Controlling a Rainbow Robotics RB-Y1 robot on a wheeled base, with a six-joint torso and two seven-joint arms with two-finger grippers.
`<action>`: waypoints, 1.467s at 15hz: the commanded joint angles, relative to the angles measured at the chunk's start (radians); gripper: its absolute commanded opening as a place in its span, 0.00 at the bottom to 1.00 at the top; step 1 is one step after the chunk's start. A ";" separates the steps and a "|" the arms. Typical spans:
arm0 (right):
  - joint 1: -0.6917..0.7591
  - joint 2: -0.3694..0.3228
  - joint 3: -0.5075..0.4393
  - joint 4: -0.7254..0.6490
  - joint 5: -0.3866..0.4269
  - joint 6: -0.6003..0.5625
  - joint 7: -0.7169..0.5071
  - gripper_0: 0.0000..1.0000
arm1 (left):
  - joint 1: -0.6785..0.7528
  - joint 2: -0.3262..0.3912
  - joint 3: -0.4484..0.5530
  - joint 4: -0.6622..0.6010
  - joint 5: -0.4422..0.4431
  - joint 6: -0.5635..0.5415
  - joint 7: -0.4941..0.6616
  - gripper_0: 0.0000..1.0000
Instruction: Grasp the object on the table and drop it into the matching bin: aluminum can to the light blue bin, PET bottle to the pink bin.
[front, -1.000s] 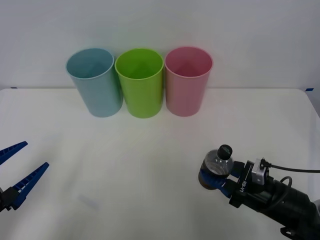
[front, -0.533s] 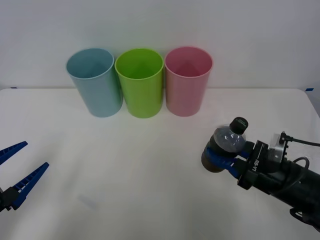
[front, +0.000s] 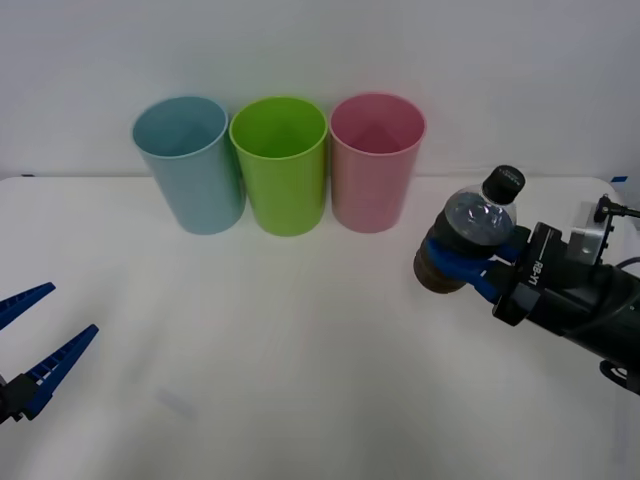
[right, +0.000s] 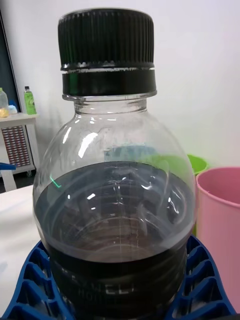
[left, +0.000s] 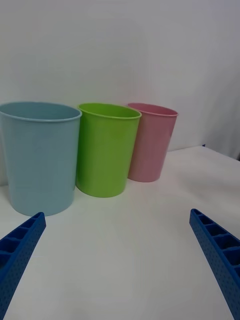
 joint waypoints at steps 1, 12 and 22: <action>-0.015 -0.045 -0.002 -0.057 0.000 0.076 -0.094 0.00 | 0.000 0.000 0.000 0.000 0.000 0.000 0.000 1.00; -0.248 -0.053 0.024 0.057 0.080 0.202 -0.280 0.00 | 0.000 0.000 0.000 0.000 0.000 0.000 0.000 1.00; -0.515 0.121 0.022 0.327 0.305 0.237 -0.309 0.00 | 0.000 0.000 0.000 0.000 0.000 0.000 0.000 1.00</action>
